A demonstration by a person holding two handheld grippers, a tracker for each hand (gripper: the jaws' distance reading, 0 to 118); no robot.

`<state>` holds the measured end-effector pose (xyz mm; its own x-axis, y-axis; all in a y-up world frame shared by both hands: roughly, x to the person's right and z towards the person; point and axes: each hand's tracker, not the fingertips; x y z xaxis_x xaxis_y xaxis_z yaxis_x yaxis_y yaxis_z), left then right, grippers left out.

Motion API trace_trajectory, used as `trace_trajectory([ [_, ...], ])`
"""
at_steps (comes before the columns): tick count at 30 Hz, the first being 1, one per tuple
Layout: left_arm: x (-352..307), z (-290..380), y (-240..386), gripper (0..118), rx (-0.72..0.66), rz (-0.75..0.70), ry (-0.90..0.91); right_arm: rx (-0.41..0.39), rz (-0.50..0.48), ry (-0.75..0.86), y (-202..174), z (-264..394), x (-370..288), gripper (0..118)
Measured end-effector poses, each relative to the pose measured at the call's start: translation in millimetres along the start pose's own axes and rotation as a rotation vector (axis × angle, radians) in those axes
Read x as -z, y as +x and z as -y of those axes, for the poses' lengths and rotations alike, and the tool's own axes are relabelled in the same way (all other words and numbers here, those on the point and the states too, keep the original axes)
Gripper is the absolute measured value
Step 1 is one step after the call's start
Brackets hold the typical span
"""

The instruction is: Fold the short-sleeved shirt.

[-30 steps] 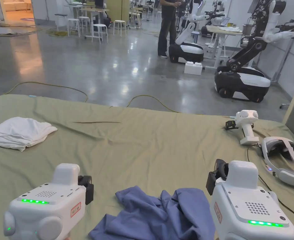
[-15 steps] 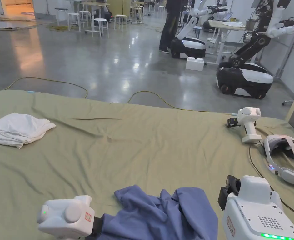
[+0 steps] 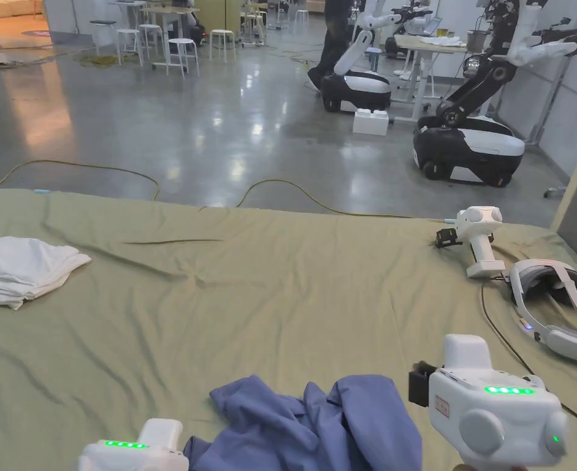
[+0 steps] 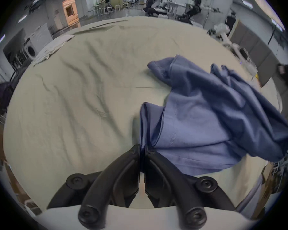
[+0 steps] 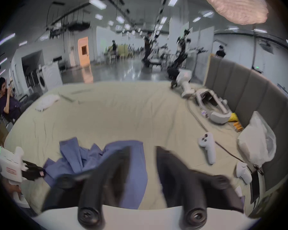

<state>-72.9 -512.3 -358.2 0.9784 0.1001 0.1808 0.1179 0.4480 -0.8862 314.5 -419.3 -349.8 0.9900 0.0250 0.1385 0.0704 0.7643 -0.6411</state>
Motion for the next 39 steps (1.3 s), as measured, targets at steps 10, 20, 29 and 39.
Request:
trace_trajectory([
  [10, -45.3, 19.2, -27.1, 6, -0.056, 0.08, 0.139, -0.021, -0.106, -0.42, -1.9, 9.1, 154.3, 63],
  [20, -62.6, 11.6, -33.8, 6, -0.056, 0.103, 0.213, -0.004, -0.136, -0.206, 8.7, 11.8, 99.0, 5],
  [29, -137.3, -33.4, -71.4, 6, -0.11, 0.079, 0.432, -0.014, -0.008, 0.028, 49.4, -33.5, -11.5, 5],
  [39, -234.8, -110.3, -116.2, 6, -0.142, 0.093, 0.626, 0.041, -0.066, 0.209, 56.0, -92.4, -112.9, 5],
])
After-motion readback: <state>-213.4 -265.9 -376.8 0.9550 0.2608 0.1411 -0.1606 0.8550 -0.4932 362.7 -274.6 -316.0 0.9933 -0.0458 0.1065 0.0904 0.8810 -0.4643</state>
